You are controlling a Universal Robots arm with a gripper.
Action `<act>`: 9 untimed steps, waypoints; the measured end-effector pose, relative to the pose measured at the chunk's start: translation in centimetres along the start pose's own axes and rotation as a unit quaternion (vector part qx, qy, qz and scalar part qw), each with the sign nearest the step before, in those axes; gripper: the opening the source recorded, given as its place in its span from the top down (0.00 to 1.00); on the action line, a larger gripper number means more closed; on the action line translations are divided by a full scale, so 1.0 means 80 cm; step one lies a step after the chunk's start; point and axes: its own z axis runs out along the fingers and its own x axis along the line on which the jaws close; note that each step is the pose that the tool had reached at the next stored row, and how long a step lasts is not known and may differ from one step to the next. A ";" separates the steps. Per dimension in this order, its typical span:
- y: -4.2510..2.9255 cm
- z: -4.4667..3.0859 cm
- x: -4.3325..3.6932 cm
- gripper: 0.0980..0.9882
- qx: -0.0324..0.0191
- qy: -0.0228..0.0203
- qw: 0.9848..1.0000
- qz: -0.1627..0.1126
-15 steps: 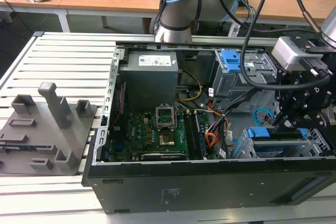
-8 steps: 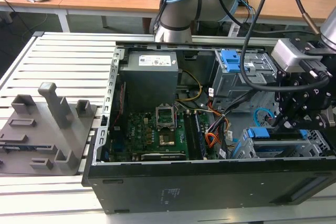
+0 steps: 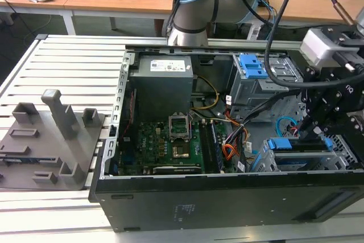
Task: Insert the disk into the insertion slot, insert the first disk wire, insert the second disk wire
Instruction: 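Insert the second disk wire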
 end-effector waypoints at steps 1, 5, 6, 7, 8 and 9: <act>0.0016 -0.0136 -0.001 0.93 0.000 0.000 1.000 0.000; 0.0110 -0.0190 -0.002 0.99 0.001 0.000 1.000 0.000; 0.0110 -0.0189 -0.002 0.99 0.001 0.000 1.000 0.000; 0.0112 -0.0189 -0.002 0.99 0.001 0.000 1.000 0.000; 0.0112 -0.0189 -0.002 0.99 0.001 0.000 1.000 0.000; 0.0113 -0.0189 -0.002 0.99 0.001 0.000 1.000 0.000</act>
